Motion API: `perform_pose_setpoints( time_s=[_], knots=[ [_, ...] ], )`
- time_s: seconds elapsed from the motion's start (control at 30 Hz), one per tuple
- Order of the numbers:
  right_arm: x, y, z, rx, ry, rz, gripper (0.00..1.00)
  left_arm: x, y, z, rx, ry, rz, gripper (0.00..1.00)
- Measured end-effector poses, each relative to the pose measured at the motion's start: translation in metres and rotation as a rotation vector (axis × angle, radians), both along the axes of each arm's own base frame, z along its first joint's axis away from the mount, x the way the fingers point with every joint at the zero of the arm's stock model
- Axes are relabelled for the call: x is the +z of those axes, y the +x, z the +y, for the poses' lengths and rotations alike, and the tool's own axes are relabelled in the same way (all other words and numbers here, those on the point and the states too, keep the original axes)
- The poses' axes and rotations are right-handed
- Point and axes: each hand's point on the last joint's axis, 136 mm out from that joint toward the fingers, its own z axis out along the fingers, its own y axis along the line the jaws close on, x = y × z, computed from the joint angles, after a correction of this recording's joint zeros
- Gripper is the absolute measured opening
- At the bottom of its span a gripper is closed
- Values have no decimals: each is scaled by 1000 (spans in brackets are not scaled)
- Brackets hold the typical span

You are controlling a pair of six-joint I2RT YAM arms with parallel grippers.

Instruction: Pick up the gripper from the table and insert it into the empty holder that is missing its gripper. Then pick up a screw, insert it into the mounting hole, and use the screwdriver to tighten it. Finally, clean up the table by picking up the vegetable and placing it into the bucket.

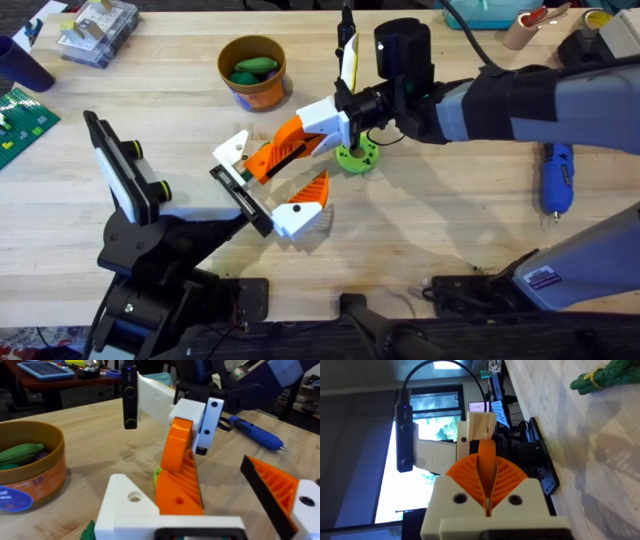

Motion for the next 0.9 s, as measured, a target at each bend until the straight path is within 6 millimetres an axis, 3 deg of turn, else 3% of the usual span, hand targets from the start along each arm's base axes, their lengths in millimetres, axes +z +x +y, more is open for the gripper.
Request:
perform_pose_setpoints(
  time_s=[0.53, 0.9],
  knots=[
    [12, 7, -3, -4, 42, -35, 14, 1, -4, -3, -32, 1, -3, 987],
    [6, 9, -3, -26, 8, 17, 15, 1, -5, -4, -37, -2, 3, 988]
  ],
)
